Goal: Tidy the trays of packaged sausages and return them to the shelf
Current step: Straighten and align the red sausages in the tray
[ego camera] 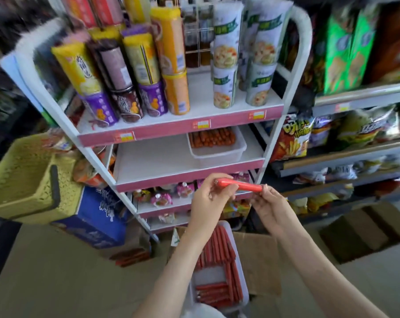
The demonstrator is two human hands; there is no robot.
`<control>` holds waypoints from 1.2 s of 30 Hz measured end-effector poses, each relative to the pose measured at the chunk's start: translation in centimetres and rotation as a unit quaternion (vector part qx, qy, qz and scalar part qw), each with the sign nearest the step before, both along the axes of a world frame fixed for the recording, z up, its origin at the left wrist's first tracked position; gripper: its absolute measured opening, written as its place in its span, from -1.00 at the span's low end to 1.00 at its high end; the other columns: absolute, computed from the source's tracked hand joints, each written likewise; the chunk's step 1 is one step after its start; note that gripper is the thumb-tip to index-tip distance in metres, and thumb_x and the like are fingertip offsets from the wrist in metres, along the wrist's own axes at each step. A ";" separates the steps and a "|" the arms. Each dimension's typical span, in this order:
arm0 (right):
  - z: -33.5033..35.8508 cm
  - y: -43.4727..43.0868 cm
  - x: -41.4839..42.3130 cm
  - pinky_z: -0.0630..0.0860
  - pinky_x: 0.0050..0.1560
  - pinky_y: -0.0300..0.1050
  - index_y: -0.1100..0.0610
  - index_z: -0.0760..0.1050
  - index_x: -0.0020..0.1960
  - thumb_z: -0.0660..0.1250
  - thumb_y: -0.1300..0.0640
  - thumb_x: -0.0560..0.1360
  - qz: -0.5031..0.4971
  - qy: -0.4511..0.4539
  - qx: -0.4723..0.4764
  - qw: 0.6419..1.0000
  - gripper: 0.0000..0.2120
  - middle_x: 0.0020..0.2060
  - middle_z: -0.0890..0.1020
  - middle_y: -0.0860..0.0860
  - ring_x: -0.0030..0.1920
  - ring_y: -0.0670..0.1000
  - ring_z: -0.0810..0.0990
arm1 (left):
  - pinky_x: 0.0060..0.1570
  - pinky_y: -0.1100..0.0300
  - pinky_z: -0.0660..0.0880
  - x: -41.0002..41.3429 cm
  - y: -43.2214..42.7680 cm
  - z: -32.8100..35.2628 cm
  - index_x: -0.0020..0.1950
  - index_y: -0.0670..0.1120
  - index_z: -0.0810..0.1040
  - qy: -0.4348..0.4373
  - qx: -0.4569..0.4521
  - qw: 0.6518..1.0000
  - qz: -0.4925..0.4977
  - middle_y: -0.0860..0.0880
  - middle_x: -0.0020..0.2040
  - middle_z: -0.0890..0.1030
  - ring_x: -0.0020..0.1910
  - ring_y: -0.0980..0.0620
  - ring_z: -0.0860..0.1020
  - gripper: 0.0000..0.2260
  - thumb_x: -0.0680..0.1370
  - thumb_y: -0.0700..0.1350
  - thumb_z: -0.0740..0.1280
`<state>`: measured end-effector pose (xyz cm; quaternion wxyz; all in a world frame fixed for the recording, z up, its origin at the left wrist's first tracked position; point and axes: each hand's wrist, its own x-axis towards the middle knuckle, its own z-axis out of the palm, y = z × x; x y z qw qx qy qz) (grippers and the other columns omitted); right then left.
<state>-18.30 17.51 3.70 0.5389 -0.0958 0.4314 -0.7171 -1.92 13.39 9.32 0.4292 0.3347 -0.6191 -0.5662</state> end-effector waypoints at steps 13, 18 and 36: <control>4.7 2.3 2.6 0.57 0.02 -0.03 0.01 0.53 0.00 0.38 0.34 0.46 0.066 0.488 -0.036 0.869 -0.74 -0.13 0.64 -0.06 -0.04 0.03 0.62 | -0.11 0.15 0.56 -1.0 1.1 1.7 -0.06 0.15 0.50 -0.077 -0.160 0.984 0.005 0.14 -0.19 0.58 -0.17 0.13 0.58 -0.93 0.51 0.03 0.37; 5.0 3.6 1.8 0.57 -0.03 -0.17 0.06 0.56 0.04 0.28 0.33 0.53 0.060 0.435 -0.048 0.897 -0.78 -0.14 0.67 -0.02 -0.08 -0.01 0.63 | -0.11 0.18 0.57 -1.3 1.4 2.2 0.02 0.10 0.48 -0.049 -0.104 0.991 -0.074 0.05 -0.19 0.62 -0.17 0.08 0.61 -0.85 0.51 -0.07 0.39; 4.9 6.5 -2.9 0.50 -0.01 -0.29 -0.03 0.54 0.02 0.31 0.40 0.49 -0.017 0.517 -0.037 0.855 -0.66 -0.08 0.58 0.02 -0.05 -0.09 0.57 | 0.12 0.43 0.40 -7.1 3.0 2.5 0.15 0.20 0.47 -0.088 -0.240 0.959 -0.123 0.35 0.05 0.52 0.10 0.36 0.48 -0.78 0.56 -0.06 0.34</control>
